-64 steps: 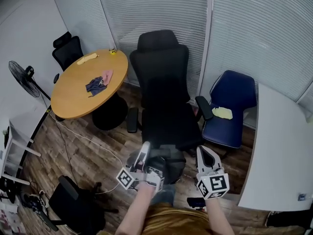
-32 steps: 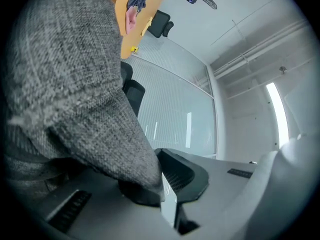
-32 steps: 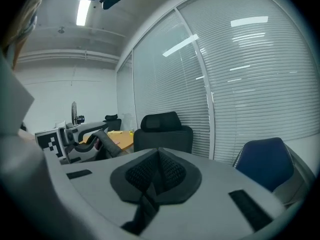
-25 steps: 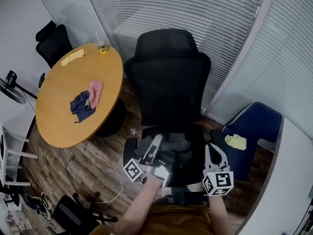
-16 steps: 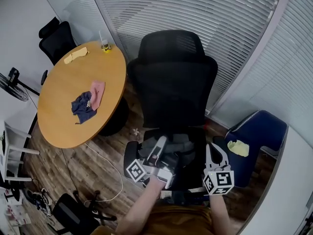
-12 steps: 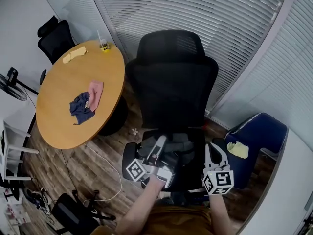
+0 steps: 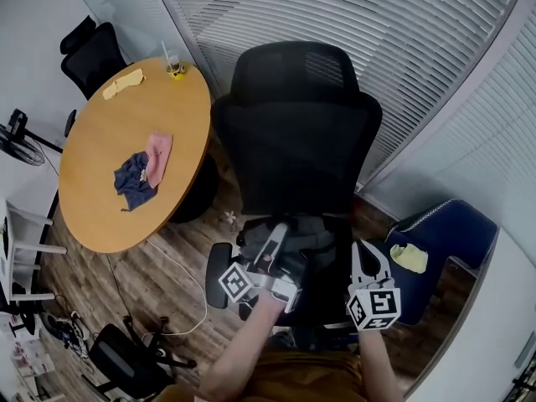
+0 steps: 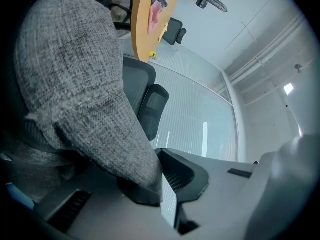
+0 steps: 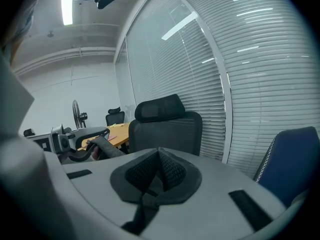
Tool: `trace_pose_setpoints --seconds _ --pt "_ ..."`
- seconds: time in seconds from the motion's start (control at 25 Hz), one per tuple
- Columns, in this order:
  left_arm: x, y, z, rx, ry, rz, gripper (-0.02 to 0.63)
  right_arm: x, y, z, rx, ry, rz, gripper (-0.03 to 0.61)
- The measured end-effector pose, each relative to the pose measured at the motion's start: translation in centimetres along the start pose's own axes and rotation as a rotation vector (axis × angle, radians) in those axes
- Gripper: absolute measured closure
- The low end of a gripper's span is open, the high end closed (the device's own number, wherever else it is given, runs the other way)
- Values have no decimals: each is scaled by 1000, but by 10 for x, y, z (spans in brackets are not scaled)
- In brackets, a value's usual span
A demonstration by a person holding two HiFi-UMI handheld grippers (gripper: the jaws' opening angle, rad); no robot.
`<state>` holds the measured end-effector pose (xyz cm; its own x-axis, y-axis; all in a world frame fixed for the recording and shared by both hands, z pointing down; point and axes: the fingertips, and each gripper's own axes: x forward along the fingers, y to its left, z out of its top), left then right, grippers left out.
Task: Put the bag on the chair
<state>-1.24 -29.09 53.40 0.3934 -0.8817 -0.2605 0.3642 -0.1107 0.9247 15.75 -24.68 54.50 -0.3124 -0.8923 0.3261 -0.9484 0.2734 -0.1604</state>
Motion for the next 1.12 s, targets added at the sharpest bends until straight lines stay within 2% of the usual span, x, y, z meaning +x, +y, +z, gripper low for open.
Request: trace_pose_setpoints --seconds 0.6,0.8,1.12 --pt "40 25 17 23 13 31 592 25 -13 -11 13 35 11 568" --pt "53 29 27 68 12 54 592 29 -16 -13 21 46 5 567" --pt "76 38 42 182 -7 78 592 37 -21 -14 29 55 4 566"
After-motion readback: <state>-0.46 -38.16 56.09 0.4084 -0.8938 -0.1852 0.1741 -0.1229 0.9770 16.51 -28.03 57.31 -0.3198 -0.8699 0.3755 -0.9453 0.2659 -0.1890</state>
